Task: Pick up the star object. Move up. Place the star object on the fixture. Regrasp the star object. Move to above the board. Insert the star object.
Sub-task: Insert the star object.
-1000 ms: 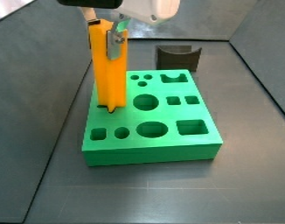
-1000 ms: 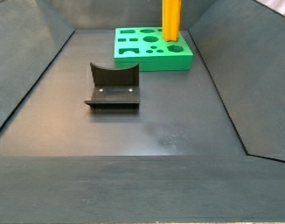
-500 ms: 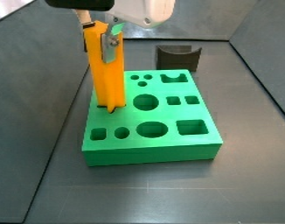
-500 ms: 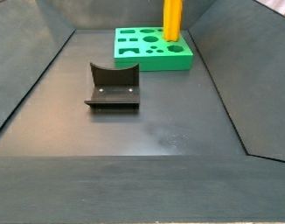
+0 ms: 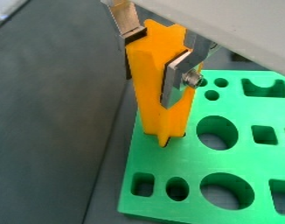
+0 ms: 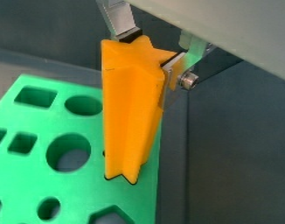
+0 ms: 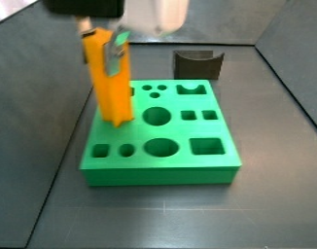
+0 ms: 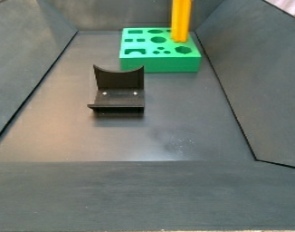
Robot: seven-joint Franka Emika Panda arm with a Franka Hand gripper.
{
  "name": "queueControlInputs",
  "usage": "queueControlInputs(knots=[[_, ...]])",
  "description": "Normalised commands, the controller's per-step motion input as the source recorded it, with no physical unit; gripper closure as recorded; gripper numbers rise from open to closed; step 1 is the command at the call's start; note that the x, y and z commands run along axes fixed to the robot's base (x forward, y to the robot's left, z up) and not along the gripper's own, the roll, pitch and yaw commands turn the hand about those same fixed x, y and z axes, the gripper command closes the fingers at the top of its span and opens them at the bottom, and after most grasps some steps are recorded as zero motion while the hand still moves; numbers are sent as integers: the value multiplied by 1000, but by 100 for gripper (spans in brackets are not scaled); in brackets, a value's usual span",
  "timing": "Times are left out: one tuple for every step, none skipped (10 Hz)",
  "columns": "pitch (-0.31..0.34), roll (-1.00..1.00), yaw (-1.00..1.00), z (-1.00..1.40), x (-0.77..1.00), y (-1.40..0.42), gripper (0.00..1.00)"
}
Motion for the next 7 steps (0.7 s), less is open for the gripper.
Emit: queueControlInputs(knots=[[0,21,349,-34,-303,-246,100],[64,-159,0,-294,-26,-97,100],[9,-413,-317,-257,43,0,100],[-4,-500,-343,0,234,74,100],[-59,-500,-246,0,411,94,100],[-49,-500,-31,-29,606,234,100],[80,-350,0,-391,791,337,100]])
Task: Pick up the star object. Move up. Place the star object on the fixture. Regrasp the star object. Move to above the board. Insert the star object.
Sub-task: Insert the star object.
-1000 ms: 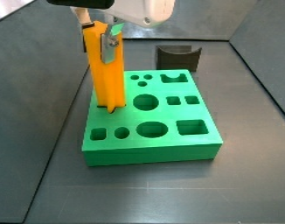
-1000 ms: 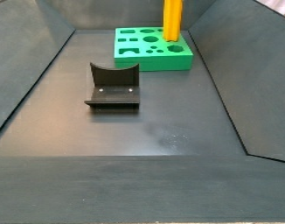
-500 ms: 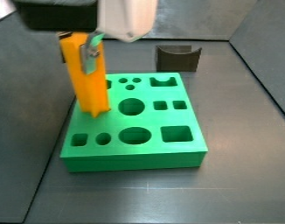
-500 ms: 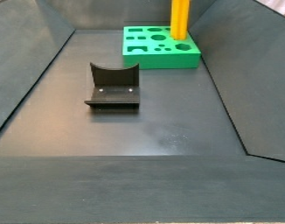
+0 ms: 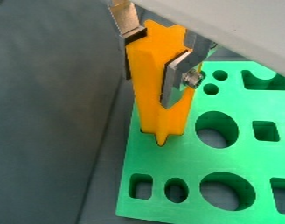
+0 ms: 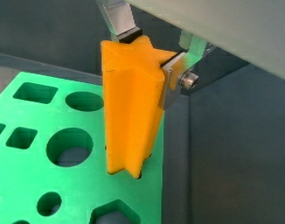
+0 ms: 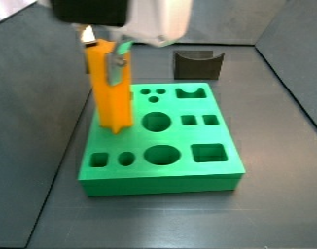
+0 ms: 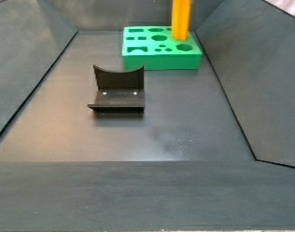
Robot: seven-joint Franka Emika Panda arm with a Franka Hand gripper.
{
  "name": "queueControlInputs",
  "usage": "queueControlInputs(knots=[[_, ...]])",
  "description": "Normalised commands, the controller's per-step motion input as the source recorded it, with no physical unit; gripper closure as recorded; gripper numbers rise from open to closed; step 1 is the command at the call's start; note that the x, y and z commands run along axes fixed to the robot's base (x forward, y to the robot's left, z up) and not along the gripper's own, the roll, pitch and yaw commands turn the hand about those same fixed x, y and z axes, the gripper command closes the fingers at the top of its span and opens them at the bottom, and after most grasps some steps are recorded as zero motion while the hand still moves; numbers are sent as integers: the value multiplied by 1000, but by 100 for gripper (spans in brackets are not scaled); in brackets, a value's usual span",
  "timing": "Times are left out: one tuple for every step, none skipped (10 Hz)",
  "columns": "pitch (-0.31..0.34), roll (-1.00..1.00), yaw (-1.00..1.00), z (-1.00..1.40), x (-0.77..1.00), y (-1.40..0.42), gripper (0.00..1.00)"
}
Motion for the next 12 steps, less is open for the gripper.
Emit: queueControlInputs(knots=[[196,-36,154,-449,643,334,100],[103,59,246,-597,260,129,100],[143,-116,0,-783,300,183,100],[20,-233,-6,-706,0,111,100],[-69,0,71,-3,-37,0,100],[0,30,0,0,-51,0,100],[-104,150,0,-711,-194,-49,100],[-133,116,0,-974,-240,0,100],[-201,0,103,-877,-180,0,100],[-236,0,131,-797,-120,0,100],[-347,81,111,-546,-80,0,100],[-324,111,91,-586,-117,0,100]])
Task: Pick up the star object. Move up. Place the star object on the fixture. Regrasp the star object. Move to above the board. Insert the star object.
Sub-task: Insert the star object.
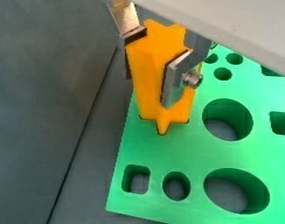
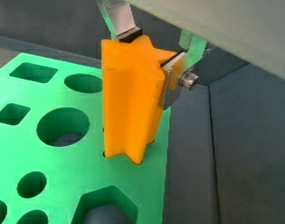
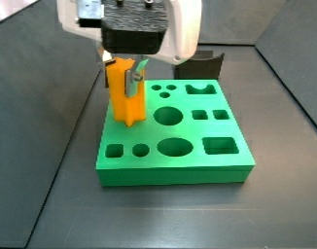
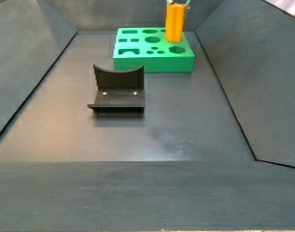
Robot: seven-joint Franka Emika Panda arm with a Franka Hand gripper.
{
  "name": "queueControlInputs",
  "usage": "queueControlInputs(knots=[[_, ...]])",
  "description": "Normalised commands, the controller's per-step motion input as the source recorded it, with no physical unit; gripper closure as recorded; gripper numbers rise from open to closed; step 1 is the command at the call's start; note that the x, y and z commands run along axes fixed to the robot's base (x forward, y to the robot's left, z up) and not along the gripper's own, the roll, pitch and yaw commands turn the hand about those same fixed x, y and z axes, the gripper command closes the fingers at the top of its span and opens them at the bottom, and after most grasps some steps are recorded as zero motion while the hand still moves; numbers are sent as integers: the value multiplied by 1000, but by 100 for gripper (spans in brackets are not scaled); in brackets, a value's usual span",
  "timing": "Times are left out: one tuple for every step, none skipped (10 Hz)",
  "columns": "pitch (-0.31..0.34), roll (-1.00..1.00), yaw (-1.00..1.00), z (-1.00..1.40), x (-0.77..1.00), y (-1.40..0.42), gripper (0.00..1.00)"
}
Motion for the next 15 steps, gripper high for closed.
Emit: queueControlInputs(knots=[[-203,0,46,-417,0,0,100],[274,-106,0,-309,620,154,100],[497,-66,-151,-226,383,266,100],[500,-114,-389,-169,140,154,100],[497,-123,-466,-183,77,120,100],[499,-126,-494,-174,49,100,100],[420,-159,-606,-243,26,37,100],[0,-316,-349,-411,0,131,100],[-20,0,3,0,-63,0,100],[-29,0,0,-549,-143,0,100],[0,-23,149,-1000,-180,0,100],[0,-34,649,-994,0,0,100],[0,-66,814,-857,0,0,100],[-106,0,414,-163,-69,-74,100],[-6,0,0,0,0,0,100]])
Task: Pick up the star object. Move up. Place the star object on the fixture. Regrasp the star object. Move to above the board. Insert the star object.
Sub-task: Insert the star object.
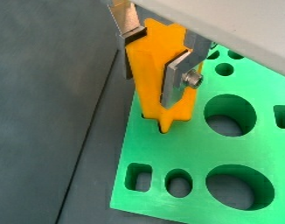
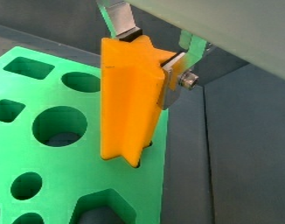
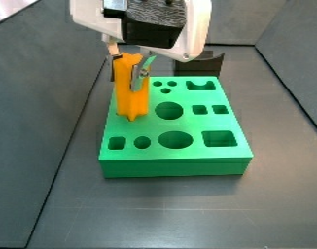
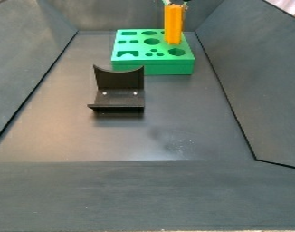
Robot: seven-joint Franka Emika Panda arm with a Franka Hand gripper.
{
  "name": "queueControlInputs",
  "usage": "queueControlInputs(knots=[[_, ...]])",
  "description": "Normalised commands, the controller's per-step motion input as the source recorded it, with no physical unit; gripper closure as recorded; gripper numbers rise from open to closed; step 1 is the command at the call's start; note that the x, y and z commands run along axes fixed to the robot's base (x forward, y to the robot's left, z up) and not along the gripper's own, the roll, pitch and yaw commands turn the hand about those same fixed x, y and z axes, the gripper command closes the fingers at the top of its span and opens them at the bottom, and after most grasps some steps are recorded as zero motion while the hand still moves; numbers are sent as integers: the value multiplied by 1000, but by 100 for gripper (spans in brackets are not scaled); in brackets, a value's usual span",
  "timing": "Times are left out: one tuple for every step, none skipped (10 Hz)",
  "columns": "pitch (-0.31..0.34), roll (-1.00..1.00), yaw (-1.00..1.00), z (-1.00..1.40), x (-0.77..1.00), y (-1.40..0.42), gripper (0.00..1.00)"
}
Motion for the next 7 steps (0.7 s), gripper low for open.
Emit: queueControlInputs(knots=[[-13,0,0,-6,0,0,100],[-164,53,66,-949,-189,-86,100],[0,33,220,-1000,-197,0,100],[0,26,229,-1000,-120,0,100],[0,21,200,-1000,-89,0,100],[0,21,0,0,0,0,100],[0,0,0,0,0,0,100]])
